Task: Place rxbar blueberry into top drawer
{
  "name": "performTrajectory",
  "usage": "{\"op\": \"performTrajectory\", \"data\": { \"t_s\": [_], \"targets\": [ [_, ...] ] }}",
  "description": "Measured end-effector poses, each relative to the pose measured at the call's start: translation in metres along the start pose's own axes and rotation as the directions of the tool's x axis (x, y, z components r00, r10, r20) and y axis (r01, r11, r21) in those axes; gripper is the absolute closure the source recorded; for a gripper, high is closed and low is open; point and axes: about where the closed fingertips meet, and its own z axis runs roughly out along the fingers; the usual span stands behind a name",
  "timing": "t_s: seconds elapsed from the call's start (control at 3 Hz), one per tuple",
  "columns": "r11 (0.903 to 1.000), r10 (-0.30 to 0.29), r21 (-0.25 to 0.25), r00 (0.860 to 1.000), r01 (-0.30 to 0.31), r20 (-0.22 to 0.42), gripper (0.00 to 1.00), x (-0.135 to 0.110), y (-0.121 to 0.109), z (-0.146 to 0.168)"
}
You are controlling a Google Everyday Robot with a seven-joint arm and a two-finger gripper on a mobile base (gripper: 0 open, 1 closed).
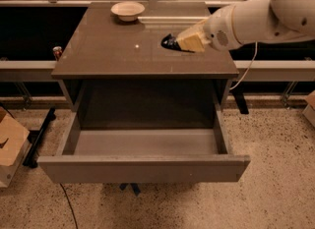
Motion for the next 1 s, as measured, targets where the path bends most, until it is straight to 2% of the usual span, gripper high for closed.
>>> {"op": "performTrajectory", "data": {
  "t_s": [0.33,0.67,1.0],
  "targets": [
    [0.9996,0.021,-0.019,0.999,-0.022,-0.049,1.0,0.026,0.04,-0.031],
    [0.9916,0.034,-0.119,0.991,-0.05,-0.132,1.0,0.069,0.095,-0.034],
    [0.9802,0.035,-0.186,0.985,-0.066,-0.168,1.0,0.089,0.121,-0.017]
  ]
}}
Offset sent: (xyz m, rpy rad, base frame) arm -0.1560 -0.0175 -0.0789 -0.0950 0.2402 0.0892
